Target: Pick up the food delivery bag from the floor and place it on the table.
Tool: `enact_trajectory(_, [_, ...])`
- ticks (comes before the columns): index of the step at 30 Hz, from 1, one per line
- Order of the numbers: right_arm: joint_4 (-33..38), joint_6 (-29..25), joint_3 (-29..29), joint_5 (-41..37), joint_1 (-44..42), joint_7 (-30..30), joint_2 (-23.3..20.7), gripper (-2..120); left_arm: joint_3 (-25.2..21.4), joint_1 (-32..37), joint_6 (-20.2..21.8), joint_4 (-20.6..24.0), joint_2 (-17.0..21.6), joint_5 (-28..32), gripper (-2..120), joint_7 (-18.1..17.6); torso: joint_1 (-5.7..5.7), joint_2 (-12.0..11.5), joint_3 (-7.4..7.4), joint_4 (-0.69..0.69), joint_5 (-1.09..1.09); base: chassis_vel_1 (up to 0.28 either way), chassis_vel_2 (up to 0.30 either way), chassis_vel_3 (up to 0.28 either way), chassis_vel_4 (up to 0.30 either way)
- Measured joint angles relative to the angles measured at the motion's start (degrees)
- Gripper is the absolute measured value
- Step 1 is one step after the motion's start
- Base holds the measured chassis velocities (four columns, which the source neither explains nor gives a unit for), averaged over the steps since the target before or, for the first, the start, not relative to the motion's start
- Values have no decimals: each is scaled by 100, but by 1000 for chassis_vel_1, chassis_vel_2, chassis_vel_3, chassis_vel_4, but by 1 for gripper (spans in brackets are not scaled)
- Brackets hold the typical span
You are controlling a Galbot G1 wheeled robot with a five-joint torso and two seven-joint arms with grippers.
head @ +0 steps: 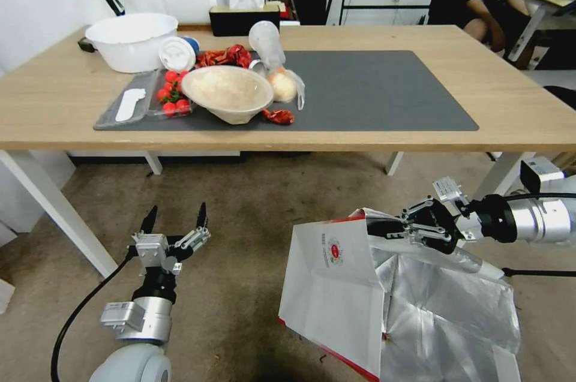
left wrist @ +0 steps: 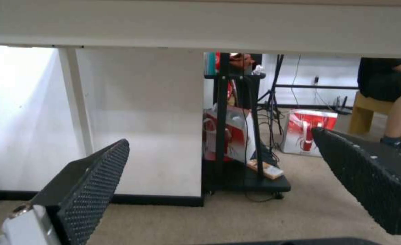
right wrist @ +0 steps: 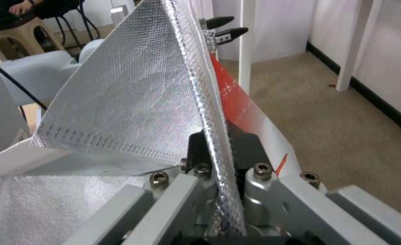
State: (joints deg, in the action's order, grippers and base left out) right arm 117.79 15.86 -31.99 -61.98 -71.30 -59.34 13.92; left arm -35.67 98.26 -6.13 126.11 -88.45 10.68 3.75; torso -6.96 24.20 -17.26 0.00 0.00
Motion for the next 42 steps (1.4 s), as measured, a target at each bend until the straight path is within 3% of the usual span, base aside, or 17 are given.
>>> enact_trajectory(42, [-1,-15,-39,42,-37,-2,52,0,-52,22,-9,80,30,40,100,-4,-348,946,-597,0,0,0,0,0,0])
